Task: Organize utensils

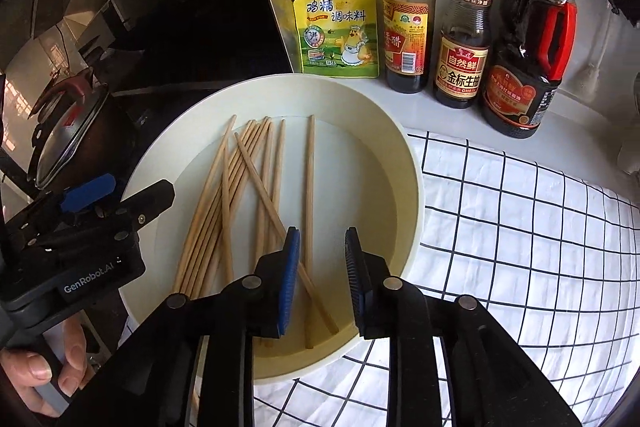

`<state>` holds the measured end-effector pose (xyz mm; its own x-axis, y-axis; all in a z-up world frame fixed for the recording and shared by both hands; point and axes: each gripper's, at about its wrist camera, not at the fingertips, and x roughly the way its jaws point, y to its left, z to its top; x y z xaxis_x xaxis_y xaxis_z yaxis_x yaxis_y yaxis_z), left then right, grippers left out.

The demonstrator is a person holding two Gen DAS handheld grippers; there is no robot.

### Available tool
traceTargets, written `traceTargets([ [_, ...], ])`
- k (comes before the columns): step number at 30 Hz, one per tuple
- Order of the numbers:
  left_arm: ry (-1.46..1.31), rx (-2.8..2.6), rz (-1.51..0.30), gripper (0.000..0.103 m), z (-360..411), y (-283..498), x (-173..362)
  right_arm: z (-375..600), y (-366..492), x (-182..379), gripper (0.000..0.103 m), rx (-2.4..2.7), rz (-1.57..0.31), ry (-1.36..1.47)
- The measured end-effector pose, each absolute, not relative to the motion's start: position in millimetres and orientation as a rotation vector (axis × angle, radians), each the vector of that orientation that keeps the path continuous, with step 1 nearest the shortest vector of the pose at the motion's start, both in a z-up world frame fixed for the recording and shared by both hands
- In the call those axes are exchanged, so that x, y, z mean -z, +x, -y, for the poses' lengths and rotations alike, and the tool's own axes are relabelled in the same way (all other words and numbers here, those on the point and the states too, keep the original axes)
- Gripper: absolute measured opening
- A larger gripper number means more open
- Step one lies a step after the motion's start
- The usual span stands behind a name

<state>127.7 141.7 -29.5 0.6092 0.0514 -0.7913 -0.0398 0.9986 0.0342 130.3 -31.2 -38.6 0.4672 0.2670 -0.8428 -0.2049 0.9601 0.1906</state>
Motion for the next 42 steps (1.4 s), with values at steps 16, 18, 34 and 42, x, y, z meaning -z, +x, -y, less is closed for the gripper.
traceTargets([
  [16,-0.017,-0.081,-0.898,0.092,-140,112,8,42,115,25,0.037,-0.271,-1.025,0.070],
  [18,-0.022,-0.080,-0.899,0.093,-140,111,7,43,115,25,0.040,-0.268,-1.025,0.072],
  [34,-0.021,-0.104,-0.894,0.095,-142,108,4,43,111,23,0.045,-0.254,-1.032,0.060],
  [42,-0.014,-0.112,-0.895,0.095,-142,106,4,43,109,22,0.046,-0.254,-1.035,0.056],
])
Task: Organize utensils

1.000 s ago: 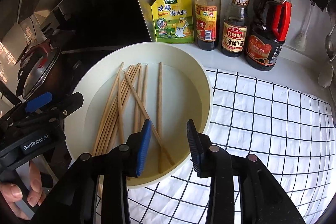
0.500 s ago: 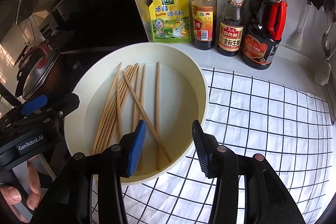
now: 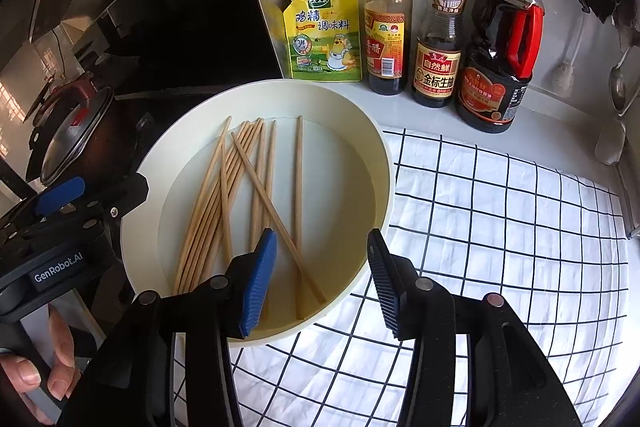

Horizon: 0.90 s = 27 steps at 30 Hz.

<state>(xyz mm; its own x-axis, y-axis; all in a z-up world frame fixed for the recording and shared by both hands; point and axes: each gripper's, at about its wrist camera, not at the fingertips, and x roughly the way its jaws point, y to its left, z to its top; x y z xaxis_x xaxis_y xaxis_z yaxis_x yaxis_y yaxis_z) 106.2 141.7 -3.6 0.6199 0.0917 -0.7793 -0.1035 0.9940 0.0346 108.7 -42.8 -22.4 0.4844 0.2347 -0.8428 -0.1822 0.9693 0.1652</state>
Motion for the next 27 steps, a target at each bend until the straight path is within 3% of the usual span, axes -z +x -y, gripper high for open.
traceTargets([
  [27,-0.015,-0.102,-0.899,0.095,-142.3,98.0,2.2,40.4,103.3,21.4,0.046,-0.255,-1.027,0.047],
])
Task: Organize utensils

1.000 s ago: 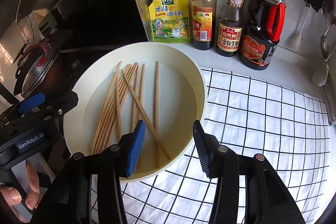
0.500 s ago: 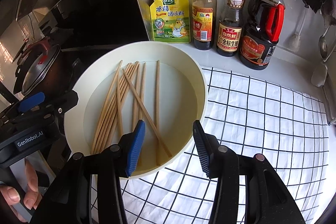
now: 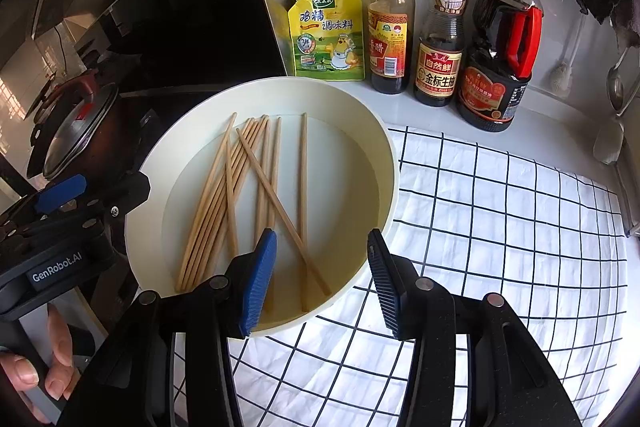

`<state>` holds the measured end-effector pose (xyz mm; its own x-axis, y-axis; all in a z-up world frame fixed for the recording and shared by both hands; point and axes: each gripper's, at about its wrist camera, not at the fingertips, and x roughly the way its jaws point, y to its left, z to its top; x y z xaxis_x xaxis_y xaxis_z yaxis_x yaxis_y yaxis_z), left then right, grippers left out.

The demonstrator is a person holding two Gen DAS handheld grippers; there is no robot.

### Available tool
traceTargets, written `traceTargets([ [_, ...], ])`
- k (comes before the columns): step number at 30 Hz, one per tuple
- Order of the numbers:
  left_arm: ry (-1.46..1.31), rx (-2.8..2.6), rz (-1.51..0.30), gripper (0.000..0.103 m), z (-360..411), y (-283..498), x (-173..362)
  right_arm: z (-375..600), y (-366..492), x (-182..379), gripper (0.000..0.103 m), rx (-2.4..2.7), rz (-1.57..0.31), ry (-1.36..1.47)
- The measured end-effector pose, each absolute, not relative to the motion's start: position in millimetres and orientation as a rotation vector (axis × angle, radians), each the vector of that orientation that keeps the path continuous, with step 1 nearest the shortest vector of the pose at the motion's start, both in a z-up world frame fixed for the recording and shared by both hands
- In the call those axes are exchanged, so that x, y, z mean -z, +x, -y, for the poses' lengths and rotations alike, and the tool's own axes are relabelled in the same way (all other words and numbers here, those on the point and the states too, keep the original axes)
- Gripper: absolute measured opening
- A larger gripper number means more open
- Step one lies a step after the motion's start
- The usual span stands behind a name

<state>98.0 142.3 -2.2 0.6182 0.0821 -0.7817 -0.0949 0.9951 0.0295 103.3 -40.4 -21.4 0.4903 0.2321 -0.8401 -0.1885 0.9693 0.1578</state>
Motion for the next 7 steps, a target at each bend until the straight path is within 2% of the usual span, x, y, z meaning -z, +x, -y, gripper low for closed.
traceTargets([
  [7,-0.017,-0.109,-0.910,0.095,-142.9,99.6,4.0,40.3,100.4,22.1,0.046,-0.253,-1.028,0.053],
])
